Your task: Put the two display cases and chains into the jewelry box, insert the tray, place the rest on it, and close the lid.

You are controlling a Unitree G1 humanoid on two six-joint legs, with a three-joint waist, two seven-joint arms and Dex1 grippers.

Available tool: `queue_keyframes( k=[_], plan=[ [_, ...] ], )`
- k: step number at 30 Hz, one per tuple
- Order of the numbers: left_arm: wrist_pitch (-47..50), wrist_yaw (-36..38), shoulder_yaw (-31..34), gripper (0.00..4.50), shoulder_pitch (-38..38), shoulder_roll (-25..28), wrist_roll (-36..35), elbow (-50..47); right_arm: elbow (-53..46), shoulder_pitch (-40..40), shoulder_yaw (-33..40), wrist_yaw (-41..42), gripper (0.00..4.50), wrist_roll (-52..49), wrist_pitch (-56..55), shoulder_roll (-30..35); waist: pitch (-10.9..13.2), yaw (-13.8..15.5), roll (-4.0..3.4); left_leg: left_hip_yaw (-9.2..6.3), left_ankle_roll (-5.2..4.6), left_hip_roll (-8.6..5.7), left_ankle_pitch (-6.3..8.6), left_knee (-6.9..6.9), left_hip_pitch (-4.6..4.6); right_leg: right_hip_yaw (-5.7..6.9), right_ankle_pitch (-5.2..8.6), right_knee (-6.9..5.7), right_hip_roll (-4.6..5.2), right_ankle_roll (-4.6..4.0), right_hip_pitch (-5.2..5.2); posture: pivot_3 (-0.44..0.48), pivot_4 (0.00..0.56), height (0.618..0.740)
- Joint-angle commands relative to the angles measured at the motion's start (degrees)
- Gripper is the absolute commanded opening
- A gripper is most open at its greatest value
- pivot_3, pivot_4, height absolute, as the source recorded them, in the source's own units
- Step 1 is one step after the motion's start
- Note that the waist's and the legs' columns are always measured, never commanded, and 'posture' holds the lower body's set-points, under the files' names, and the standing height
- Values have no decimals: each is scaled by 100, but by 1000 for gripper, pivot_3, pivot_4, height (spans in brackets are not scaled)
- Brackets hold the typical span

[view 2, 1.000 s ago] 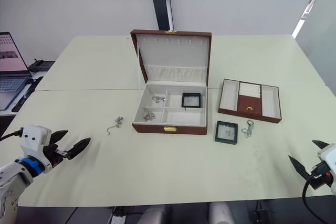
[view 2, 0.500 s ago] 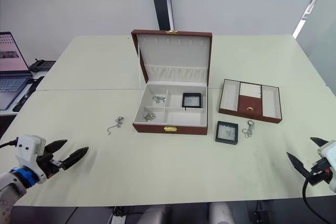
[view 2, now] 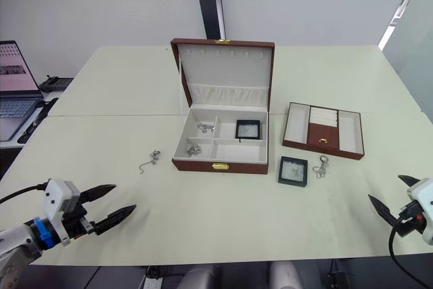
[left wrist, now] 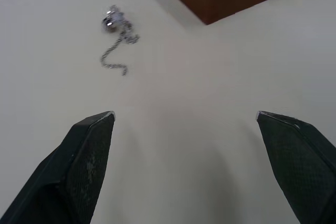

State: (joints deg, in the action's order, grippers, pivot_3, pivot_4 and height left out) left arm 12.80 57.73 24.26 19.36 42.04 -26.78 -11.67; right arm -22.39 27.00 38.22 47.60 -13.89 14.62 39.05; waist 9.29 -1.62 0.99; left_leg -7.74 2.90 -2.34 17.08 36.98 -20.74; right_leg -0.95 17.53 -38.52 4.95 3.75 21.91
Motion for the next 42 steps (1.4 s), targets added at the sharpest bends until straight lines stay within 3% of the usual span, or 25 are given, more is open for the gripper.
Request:
queue_keyframes(
  k=[1,12,21,27,35,39,42],
  plan=[
    [-281,418,-327,4500,21,70,-65,-501,-92,64,-4,-23,4494,108,-225,101,-1,-1,-1,2,0,-1,0,0,0,0,0,0,0,0,0,0,150,740],
    [-657,1596,-1048,4500,-324,130,-573,-1034,-413,185,-41,391,4494,-149,-13,484,-2,-3,-5,2,-3,-4,1,0,11,2,0,3,-2,0,-16,0,150,740],
    [-1054,2008,-1227,4500,-455,-11,-650,-862,-914,-228,-445,1240,4494,-622,298,1416,-2,-12,-7,2,-8,-6,4,1,30,5,0,9,-5,0,-37,0,150,740],
    [-1354,2141,-1297,4500,-406,-96,-619,-681,-1031,-1280,-1611,1436,4494,-675,835,2187,-1,-4,-5,-7,-14,-4,8,0,43,17,-1,44,-18,1,-66,0,150,740],
    [-1493,2096,-1350,4500,-419,-153,-583,-611,-610,-2746,-3252,1427,4494,-305,1028,2229,1,13,-3,-10,-16,-1,9,2,33,15,-7,55,-12,11,-63,0,150,740],
    [-1635,2169,-1403,4500,-485,-182,-627,-558,-442,-3096,-3650,1464,4494,-219,1042,2152,1,8,-3,-8,-16,-1,9,1,33,15,-8,55,-9,12,-61,0,150,740],
    [-1628,2159,-1434,4500,-584,-210,-667,-543,-311,-3339,-3886,1396,3874,-135,1078,2059,1,5,-3,-8,-16,-1,9,1,33,15,-8,55,-9,12,-60,0,150,740]
  ],
)
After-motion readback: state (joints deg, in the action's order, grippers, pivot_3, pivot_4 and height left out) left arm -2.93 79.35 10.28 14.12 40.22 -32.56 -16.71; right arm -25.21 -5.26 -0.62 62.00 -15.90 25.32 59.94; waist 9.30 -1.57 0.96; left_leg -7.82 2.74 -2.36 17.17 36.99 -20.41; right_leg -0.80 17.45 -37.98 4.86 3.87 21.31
